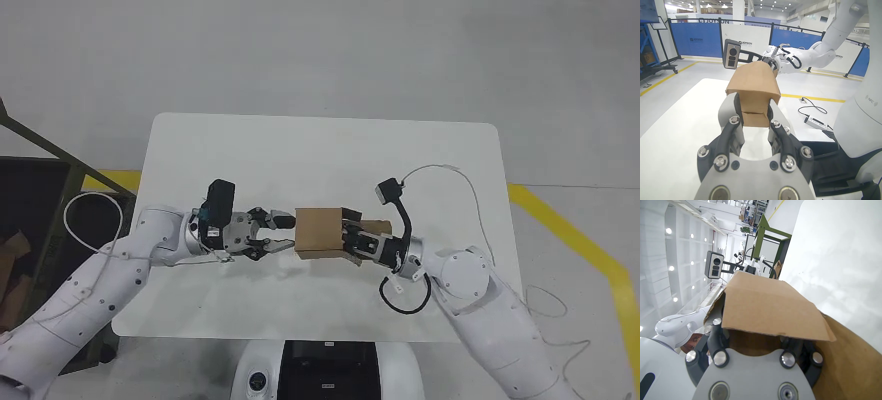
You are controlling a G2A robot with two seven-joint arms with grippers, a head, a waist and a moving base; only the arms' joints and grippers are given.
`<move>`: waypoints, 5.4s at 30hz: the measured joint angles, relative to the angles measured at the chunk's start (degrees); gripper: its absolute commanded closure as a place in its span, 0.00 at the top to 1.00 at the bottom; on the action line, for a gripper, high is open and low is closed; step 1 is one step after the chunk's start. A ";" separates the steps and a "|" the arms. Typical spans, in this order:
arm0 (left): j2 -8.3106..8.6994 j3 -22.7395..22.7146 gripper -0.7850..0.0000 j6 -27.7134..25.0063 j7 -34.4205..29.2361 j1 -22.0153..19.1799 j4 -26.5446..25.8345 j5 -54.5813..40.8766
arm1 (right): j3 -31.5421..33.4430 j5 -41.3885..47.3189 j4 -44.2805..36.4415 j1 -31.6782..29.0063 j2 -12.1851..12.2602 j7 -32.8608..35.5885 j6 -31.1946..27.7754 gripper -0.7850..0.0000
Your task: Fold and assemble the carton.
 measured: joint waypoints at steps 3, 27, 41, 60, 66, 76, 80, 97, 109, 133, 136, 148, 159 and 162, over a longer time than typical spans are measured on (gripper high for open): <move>0.06 -0.35 0.37 0.00 0.03 0.35 -0.62 0.30 | -0.95 0.05 0.16 0.40 -0.17 0.05 0.03 0.00; 0.61 -3.57 1.00 0.00 1.89 1.85 0.39 -1.31 | -1.93 3.08 1.66 1.29 -0.61 -0.94 -3.03 0.00; 1.71 -5.17 1.00 0.00 6.45 3.82 7.71 -9.51 | -5.74 13.09 7.70 2.30 -2.35 -2.98 -12.96 0.00; 6.31 6.16 1.00 0.00 8.99 -3.86 4.40 -1.36 | -5.44 15.94 6.90 3.69 -2.41 4.27 -12.44 0.00; 6.72 11.64 1.00 0.00 11.90 -7.41 3.62 -1.20 | -5.03 17.40 6.15 3.42 -2.29 6.30 -12.00 0.00; 7.12 19.84 1.00 0.00 14.51 -13.88 4.12 -0.88 | -5.40 18.05 5.62 3.68 -2.34 8.21 -11.49 0.00; 7.26 23.45 1.00 0.00 15.28 -16.57 3.76 -1.30 | -5.61 18.11 5.66 3.81 -2.39 8.69 -11.29 0.00; 7.42 33.04 0.46 0.00 15.41 -24.45 4.33 -3.88 | -5.52 18.26 6.00 4.26 -2.47 9.44 -11.01 0.00; 7.60 36.05 0.48 0.00 15.41 -27.02 4.39 -7.00 | -5.24 17.71 6.24 4.52 -2.49 9.28 -10.55 0.00; 10.28 33.03 0.45 0.00 15.41 -23.38 5.47 -10.47 | -2.20 16.10 7.11 5.09 -2.06 8.16 -8.08 0.00; 10.75 31.96 0.45 0.00 15.41 -22.65 5.42 -10.66 | -0.53 12.59 7.12 4.78 -1.69 6.10 -7.34 0.00; 12.31 27.06 0.45 0.31 15.60 -19.28 9.66 -8.60 | 6.40 9.75 1.02 -0.14 -0.23 3.19 -6.62 0.00; 10.54 23.49 0.44 5.47 17.60 -16.50 10.68 -6.74 | 4.70 0.25 -7.89 -7.18 0.07 -3.38 -6.63 0.00; 10.16 22.39 0.44 7.39 17.53 -15.98 10.41 -5.68 | 2.88 -4.00 -9.30 -8.97 -0.10 -7.00 -5.84 0.00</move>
